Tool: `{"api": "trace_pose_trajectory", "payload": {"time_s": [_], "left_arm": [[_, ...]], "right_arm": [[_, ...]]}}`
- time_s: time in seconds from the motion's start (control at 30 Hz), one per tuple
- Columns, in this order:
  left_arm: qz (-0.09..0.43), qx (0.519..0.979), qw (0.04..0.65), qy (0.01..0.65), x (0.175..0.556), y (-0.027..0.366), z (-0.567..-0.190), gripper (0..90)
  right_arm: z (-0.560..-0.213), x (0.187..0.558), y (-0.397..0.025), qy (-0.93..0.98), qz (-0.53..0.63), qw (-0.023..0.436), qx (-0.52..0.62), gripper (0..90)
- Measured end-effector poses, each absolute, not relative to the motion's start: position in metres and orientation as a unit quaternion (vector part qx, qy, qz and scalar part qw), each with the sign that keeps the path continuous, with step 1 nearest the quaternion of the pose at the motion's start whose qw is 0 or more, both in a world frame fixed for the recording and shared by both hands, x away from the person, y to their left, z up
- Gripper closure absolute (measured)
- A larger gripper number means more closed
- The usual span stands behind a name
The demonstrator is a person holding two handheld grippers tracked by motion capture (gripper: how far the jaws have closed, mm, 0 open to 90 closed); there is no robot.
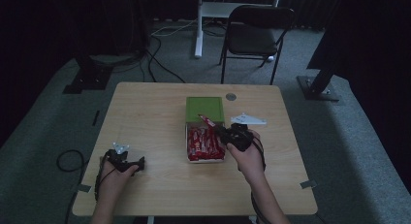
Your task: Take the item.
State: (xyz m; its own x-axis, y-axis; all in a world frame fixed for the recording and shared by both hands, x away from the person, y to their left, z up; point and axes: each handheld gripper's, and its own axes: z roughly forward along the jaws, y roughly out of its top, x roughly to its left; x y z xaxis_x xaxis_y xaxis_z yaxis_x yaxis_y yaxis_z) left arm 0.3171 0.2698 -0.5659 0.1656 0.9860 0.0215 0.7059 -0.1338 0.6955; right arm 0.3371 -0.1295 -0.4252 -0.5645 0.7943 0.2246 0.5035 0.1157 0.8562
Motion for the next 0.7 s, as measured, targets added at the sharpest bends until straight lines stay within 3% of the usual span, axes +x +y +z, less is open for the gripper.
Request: {"api": "trace_pose_trajectory", "payload": {"time_s": [0.7], "left_arm": [[0.251,0.710,0.280,0.595,0.317,0.270,-0.566,1.9]], "right_arm": [[-0.431,0.347,-0.183,0.698,0.488,0.201,0.484,81.8]]}}
